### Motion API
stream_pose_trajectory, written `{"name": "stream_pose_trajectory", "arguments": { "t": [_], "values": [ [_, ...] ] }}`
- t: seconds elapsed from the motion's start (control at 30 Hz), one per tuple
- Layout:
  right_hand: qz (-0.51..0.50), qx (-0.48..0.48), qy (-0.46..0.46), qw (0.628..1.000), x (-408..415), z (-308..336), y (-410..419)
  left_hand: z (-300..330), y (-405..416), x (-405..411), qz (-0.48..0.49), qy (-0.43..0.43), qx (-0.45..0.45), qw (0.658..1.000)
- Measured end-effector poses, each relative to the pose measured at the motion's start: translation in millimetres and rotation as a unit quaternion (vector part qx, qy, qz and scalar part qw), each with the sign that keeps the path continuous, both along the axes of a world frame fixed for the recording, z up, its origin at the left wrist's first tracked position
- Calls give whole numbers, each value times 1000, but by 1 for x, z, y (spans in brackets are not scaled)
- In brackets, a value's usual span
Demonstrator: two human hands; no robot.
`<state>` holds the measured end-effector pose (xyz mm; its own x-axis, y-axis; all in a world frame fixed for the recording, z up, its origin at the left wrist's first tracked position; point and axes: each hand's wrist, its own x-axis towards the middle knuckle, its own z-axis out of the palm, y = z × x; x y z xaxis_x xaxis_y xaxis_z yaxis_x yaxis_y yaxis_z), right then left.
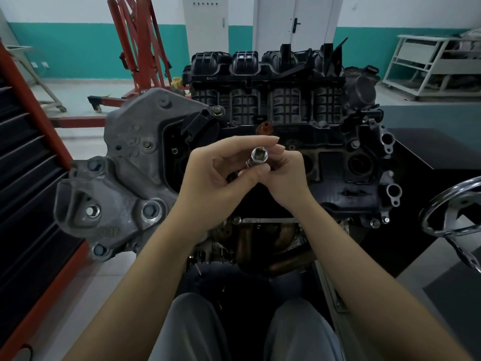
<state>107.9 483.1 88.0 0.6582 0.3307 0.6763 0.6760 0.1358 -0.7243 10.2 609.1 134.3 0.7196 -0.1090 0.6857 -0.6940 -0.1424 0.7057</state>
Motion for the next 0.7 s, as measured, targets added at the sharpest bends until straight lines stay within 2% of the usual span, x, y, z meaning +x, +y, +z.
{"name": "stream_pose_trajectory", "arguments": {
  "t": [0.1,0.17,0.37,0.57,0.7],
  "values": [
    [-3,7,10,1000,3,-2,-2,1,-4,-1,83,-42,7,996],
    [11,-4,-1,1000,3,-1,-2,0,-6,-2,105,-54,3,993],
    [17,-34,-16,999,2,-3,-1,0,-2,-2,21,-25,-4,999],
    [-4,-7,-10,1000,2,-2,1,3,-3,-4,128,-56,35,990],
    [32,-46,-28,998,-2,4,-2,3,-2,-6,59,-35,27,997]
  ]
}}
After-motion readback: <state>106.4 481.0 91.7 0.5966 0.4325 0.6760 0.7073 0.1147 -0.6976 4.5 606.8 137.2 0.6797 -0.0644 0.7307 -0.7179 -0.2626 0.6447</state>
